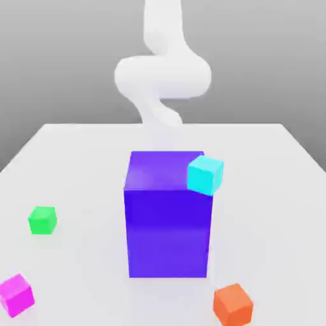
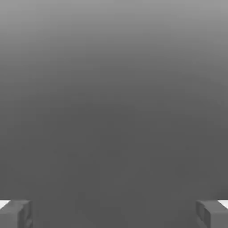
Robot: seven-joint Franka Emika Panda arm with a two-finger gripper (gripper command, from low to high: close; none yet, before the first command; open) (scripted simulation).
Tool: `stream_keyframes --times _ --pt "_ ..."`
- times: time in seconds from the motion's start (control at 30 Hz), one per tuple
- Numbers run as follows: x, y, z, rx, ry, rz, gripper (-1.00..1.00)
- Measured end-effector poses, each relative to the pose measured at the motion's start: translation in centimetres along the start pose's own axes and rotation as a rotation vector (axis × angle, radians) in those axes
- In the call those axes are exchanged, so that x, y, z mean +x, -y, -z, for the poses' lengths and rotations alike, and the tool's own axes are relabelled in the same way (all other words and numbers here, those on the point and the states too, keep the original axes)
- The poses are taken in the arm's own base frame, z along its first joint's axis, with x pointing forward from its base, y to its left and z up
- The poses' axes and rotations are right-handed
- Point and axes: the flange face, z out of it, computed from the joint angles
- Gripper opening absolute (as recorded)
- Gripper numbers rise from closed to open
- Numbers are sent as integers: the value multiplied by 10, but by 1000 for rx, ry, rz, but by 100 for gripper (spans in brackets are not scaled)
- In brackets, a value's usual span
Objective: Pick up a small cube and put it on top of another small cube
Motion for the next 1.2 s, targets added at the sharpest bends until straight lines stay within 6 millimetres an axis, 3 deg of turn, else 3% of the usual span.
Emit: stream_keyframes --times 0.17,0.33,0.5,0.63,0.8,0.97,1.1,1.13,1.2 --pt "29 -32 -90 -98 83 -114 0" --pt "48 -80 -174 -202 148 -230 0" --pt "56 -142 -250 -315 198 -347 0" --pt "58 -206 -302 -414 223 -451 0" --pt "43 -284 -359 -541 252 -555 0" --pt "20 -369 -400 -677 265 -654 0" --pt "-4 -407 -440 -701 265 -669 0" --pt "-10 -414 -448 -701 265 -670 -100" --pt "-10 -414 -448 -701 265 -670 -100"
